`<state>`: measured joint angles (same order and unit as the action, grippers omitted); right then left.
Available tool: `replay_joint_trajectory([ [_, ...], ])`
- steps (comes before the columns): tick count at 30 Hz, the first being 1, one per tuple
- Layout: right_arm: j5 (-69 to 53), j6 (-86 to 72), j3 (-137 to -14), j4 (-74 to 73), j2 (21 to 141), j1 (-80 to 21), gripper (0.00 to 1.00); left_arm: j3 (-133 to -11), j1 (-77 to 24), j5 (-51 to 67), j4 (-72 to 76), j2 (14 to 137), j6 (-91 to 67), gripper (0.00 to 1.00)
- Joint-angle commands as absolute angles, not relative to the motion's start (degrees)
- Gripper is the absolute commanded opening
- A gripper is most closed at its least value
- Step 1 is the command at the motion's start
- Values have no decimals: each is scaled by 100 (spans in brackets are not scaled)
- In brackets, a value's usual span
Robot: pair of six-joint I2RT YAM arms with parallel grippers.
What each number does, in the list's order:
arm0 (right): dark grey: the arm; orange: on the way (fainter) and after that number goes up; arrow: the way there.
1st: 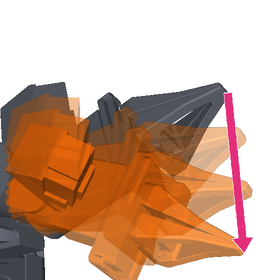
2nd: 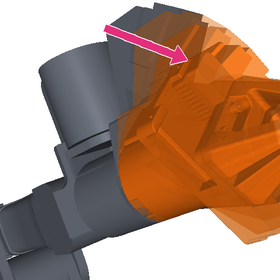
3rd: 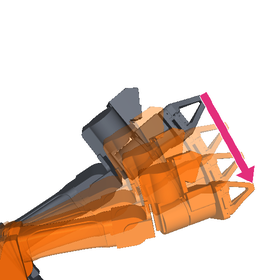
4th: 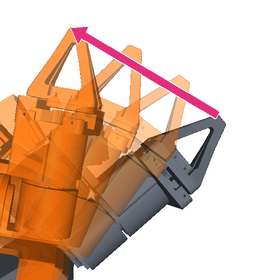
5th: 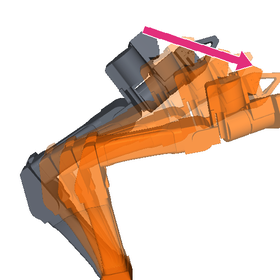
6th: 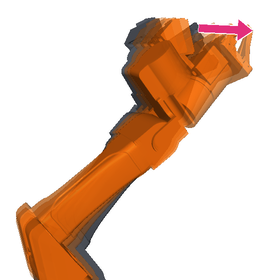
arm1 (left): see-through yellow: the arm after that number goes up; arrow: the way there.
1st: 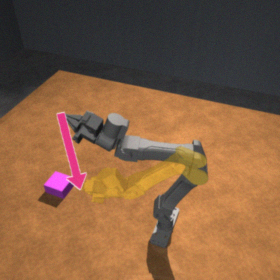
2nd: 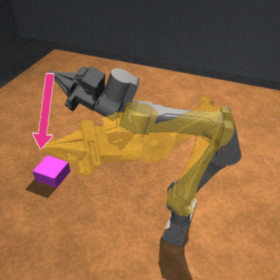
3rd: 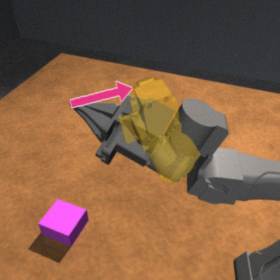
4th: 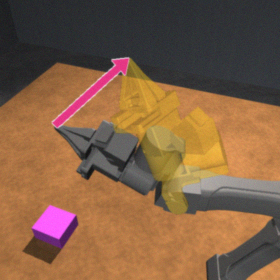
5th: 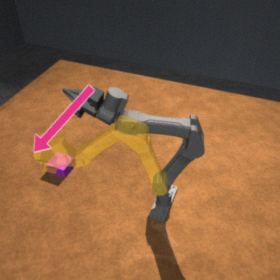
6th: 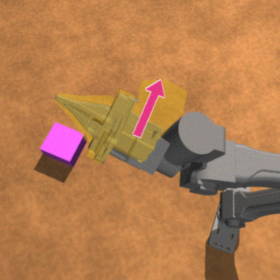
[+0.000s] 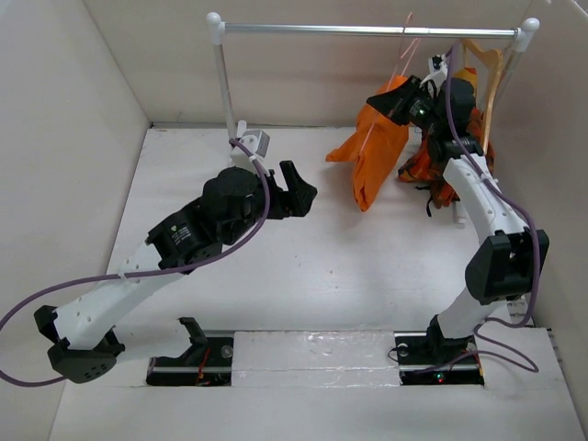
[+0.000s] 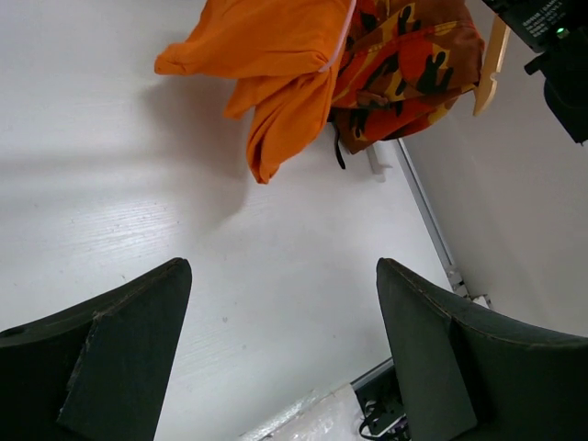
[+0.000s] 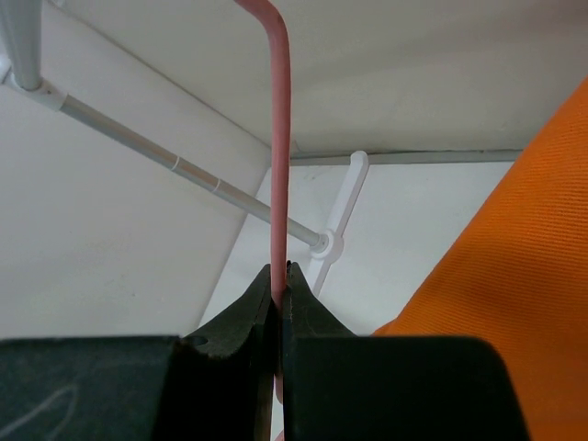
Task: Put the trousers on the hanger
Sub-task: Place the hanger at the clothesline.
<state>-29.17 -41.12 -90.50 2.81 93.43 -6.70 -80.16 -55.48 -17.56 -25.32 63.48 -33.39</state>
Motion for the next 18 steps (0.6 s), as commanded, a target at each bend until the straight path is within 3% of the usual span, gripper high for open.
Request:
replay_joint_trajectory([
  [1, -3076, -4175, -9555, 1871, 9184, -624, 0, -7858, -5546, -1705, -2390, 6091, -3489, 77],
  [11, -3103, -4210, -8694, 2215, 9132, -519, 0, -7822, -5546, -1775, -2522, 6135, -3524, 78],
  [18, -3190, -4140, -8253, 2303, 8974, -413, 33, -7998, -5546, -1889, -2584, 6257, -3437, 78],
])
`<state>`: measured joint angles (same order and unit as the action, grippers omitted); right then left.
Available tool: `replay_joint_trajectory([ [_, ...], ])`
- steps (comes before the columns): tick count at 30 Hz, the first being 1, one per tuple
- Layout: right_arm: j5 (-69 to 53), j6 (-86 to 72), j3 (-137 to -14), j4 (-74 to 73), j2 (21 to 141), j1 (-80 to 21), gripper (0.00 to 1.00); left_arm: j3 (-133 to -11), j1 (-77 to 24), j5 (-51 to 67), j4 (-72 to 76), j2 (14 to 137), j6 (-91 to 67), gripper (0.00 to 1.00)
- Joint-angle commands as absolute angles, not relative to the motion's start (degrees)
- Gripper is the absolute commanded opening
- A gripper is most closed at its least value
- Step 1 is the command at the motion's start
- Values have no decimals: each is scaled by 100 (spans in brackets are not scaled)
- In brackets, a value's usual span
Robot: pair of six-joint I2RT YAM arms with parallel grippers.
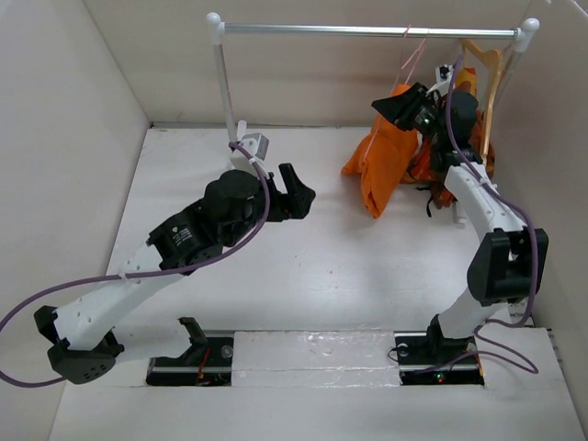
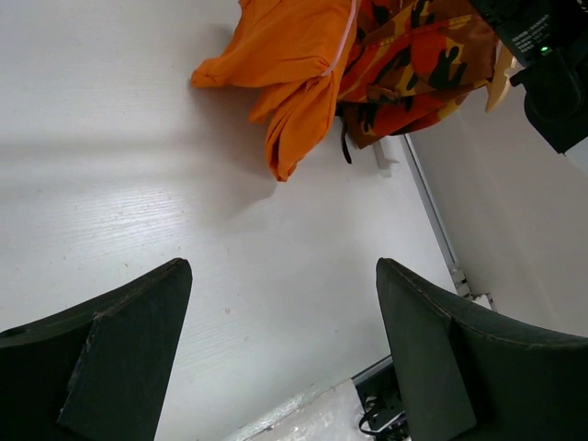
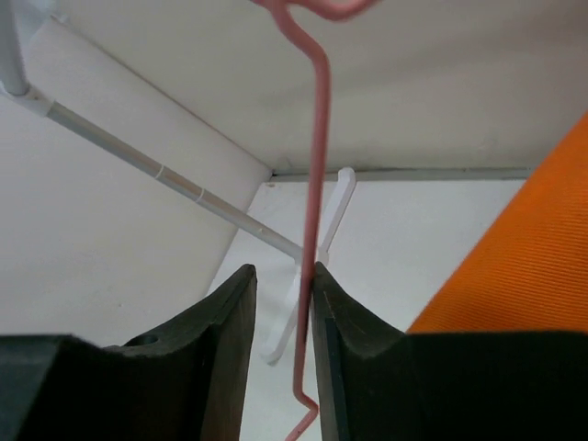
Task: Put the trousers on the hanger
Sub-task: Place the hanger at the clothesline, then reset both arms
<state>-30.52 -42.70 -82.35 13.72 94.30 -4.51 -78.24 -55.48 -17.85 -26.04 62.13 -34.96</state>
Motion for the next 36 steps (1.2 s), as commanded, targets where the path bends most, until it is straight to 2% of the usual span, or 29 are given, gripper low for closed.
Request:
replay_joint_trajectory([
  [1, -3190, -4114, -8236, 2259, 8948, -413, 36, -8007, -5546, -1907, -2593, 6275, -3428, 78],
  [2, -3182, -4078, -8235, 2224, 8930, -361, 43, -8033, -5546, -1916, -2593, 6293, -3419, 78],
  [5, -3173, -3868, -8279, 1970, 8807, -360, 55, -8103, -5546, -2004, -2619, 6337, -3349, 78],
  [6, -3155, -3702, -8297, 1899, 8772, -308, 69, -8147, -5546, -2074, -2628, 6363, -3331, 79],
  [7, -3155, -3613, -8375, 1690, 8693, -308, 70, -8165, -5546, -2118, -2628, 6363, -3296, 79],
  [8, -3120, -3525, -8419, 1548, 8649, -308, 65, -8174, -5546, -2266, -2645, 6372, -3252, 80],
  [9, -3051, -3298, -8455, 1434, 8588, -308, 99, -8243, -5546, -2372, -2672, 6389, -3200, 80],
  [13, -2602, -2778, -8648, 521, 8201, -246, 100, -8454, -5546, -2768, -2707, 6425, -2997, 90],
  [14, -2245, -2560, -8744, 136, 7974, -124, 100, -8612, -5546, -2934, -2751, 6477, -2901, 99],
  [20, -1828, -2014, -8649, -422, 7287, 43, 100, -8929, -5546, -3576, -2856, 6557, -2874, 99],
  [25, -2258, -1285, -8184, -457, 6392, -34, 100, -9053, -5546, -4331, -3014, 6513, -2795, 99],
  [29, -2487, -206, -7648, -1499, 5155, -245, 100, -8178, -5494, -4254, -3164, 6188, -2953, 99],
  [31, -2479, 182, -7174, -1975, 4669, -316, 100, -7824, -4786, -2777, -3208, 6022, -3128, 99],
  [32, -2470, 385, -6998, -2447, 4423, -316, 100, -7265, -3546, -1951, -2956, 5916, -3094, 99],
  [33, -2400, 491, -6700, -2704, 3934, -316, 100, -6973, -2968, -724, -2866, 5828, -3120, 99],
  [35, -2321, 789, -6444, -3353, 3483, -369, 100, -6489, -2366, -386, -2664, 5442, -3059, 99],
  [36, -2233, 861, -6321, -3549, 3272, -369, 100, -6486, -2512, -656, -2741, 5353, -3067, 99],
])
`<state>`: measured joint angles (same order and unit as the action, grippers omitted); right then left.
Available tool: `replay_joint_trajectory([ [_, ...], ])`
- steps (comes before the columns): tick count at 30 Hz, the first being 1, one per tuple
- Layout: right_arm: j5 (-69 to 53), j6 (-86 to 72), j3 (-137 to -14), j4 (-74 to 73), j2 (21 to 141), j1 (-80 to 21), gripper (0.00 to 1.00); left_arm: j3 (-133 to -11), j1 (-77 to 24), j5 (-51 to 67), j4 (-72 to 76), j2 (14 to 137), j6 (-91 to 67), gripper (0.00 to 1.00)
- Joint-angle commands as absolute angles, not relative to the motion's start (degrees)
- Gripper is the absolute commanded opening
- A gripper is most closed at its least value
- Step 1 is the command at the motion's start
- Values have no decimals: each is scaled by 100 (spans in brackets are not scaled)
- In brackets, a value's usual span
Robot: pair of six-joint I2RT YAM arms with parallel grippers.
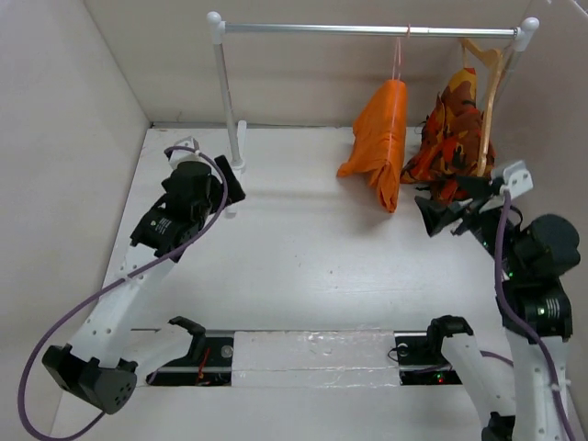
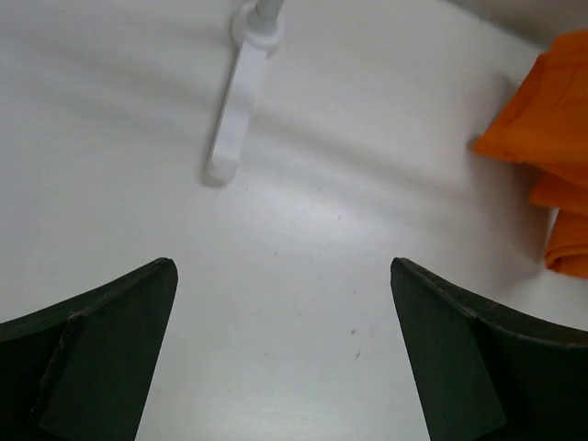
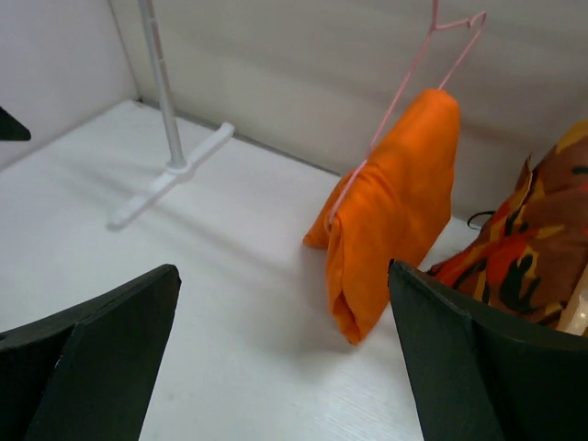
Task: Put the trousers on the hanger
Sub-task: Reset both arms
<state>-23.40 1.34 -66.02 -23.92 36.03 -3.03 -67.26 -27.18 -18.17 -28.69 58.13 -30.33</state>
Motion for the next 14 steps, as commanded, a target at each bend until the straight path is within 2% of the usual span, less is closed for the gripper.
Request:
replay_joint_trajectory([
  [1, -2172, 922, -6067, -3725, 2861, -369, 100, -6539, -2653, -1268, -2873, 5318, -3093, 99],
  [7, -2127, 958, -5502, -4526, 1961, -369, 100, -6566, -2733, -1548, -3375, 5178, -3278, 99],
  [14, -1995, 1063, -5528, -4641, 2091, -369, 100, -5783, -2733, -1037, -2865, 4614, -3410, 99],
])
